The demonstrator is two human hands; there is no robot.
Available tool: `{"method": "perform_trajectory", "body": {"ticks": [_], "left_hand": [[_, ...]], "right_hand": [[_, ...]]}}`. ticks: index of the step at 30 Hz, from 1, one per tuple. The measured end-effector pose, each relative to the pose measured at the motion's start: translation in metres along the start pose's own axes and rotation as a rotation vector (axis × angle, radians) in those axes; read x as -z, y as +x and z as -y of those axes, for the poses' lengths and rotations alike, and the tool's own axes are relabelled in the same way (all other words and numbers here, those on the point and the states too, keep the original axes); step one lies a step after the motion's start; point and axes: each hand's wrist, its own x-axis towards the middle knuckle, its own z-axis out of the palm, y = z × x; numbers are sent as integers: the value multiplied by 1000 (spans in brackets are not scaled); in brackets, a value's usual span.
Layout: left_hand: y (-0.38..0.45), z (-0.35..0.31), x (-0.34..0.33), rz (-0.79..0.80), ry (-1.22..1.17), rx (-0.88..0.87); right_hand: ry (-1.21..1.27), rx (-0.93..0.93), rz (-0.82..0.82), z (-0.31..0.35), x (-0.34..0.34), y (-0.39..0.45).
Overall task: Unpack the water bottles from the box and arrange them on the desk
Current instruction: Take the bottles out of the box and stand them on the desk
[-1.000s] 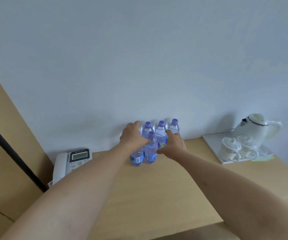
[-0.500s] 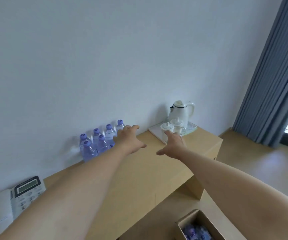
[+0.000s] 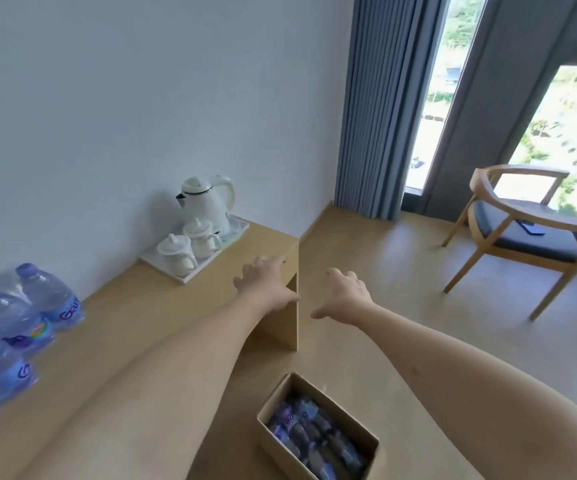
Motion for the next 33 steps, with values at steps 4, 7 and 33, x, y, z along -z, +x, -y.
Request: {"method": "perform_trajectory", "body": {"ticks": [4,7,33], "left_hand": [[23,-39,-48,59,25,-48],[34,-50,-80,145,63,-66],[121,104,-475,817,322,-259]], "right_hand": [[3,-83,38,-56,-4,18],[24,-137,85,-86,-15,25],[311,-769,552,-253,-401,84]]}}
